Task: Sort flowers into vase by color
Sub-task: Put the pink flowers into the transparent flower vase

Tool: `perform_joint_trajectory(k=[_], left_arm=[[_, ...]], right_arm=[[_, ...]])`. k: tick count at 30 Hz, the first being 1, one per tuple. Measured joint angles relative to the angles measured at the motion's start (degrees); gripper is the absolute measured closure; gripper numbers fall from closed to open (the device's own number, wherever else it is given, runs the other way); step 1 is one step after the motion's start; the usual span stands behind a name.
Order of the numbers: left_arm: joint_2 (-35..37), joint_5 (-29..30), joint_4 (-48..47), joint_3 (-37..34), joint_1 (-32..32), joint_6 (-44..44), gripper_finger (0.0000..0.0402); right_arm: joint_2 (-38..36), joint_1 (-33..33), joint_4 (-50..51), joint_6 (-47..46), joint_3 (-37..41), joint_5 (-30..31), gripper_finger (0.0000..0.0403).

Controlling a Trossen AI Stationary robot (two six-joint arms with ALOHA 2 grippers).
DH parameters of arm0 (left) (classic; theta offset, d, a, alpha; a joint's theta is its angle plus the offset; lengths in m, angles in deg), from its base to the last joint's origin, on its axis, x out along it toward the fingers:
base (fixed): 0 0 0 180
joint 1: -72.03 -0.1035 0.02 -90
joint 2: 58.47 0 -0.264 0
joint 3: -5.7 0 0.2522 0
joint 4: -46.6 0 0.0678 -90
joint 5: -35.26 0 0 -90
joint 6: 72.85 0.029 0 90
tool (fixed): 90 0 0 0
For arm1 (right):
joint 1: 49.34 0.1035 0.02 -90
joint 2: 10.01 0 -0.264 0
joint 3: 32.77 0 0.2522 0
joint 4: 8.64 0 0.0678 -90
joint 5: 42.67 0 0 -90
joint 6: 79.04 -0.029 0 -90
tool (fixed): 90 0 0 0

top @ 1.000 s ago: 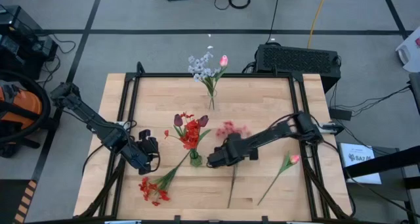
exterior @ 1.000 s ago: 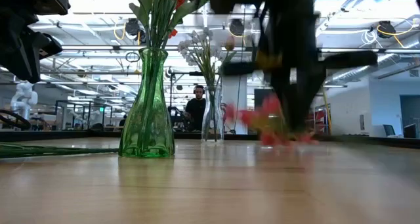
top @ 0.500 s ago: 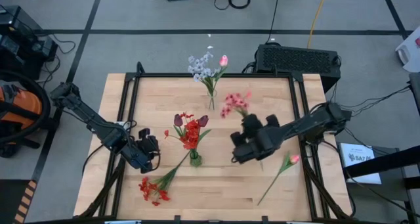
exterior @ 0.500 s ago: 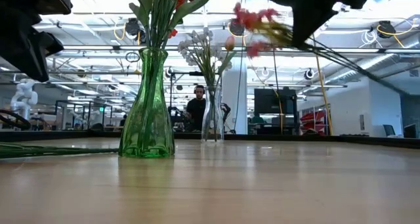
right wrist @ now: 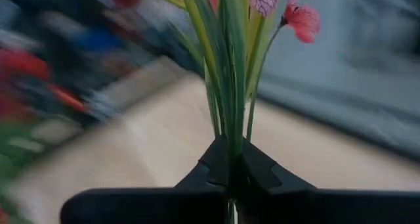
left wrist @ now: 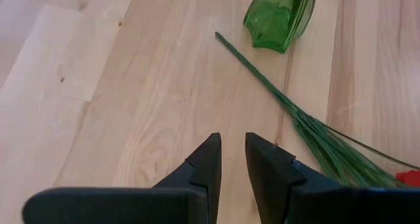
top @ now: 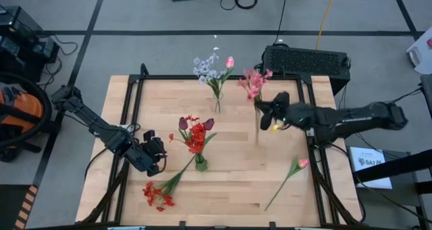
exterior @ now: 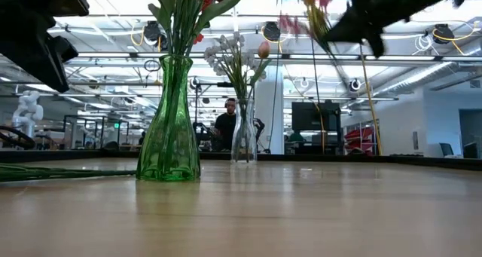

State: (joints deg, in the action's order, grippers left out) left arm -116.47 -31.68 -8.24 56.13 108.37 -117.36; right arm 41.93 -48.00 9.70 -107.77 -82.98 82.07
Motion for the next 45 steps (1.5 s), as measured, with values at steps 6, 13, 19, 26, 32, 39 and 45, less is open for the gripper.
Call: perform_joint_trajectory(k=[6, 13, 19, 26, 32, 39, 45], left_arm=[[0.02, 0.18, 0.11, 0.00, 0.00, -0.06, 0.0327], [0.00, 3.58, -0.08, 0.00, 0.00, -0.07, 0.0327], [0.00, 5.78, -0.35, 0.00, 0.00, -0.07, 0.0327], [0.02, 5.94, -0.39, 0.00, 0.00, -0.07, 0.0327], [0.00, 5.89, -0.12, 0.00, 0.00, -0.11, 0.0327], [0.02, 5.86, 0.02, 0.00, 0.00, -0.12, 0.0327], [0.01, 5.75, 0.07, 0.00, 0.00, -0.13, 0.0327]], right_arm=[[-0.20, -14.17, -32.20, 17.78, 9.53, -22.53, 0.0403], [12.48, -23.74, -46.33, 25.39, 4.29, -38.61, 0.0403], [23.52, -29.31, -49.02, 26.94, -6.97, -50.81, 0.0402], [31.80, -31.87, -48.38, 27.93, -21.45, -59.40, 0.0402], [36.02, -32.56, -41.02, 30.29, -26.23, -60.45, 0.0402], [40.71, -32.51, -40.47, 30.82, -26.25, -60.63, 0.0402], [44.27, -32.53, -41.35, 30.51, -26.25, -60.63, 0.0402]])
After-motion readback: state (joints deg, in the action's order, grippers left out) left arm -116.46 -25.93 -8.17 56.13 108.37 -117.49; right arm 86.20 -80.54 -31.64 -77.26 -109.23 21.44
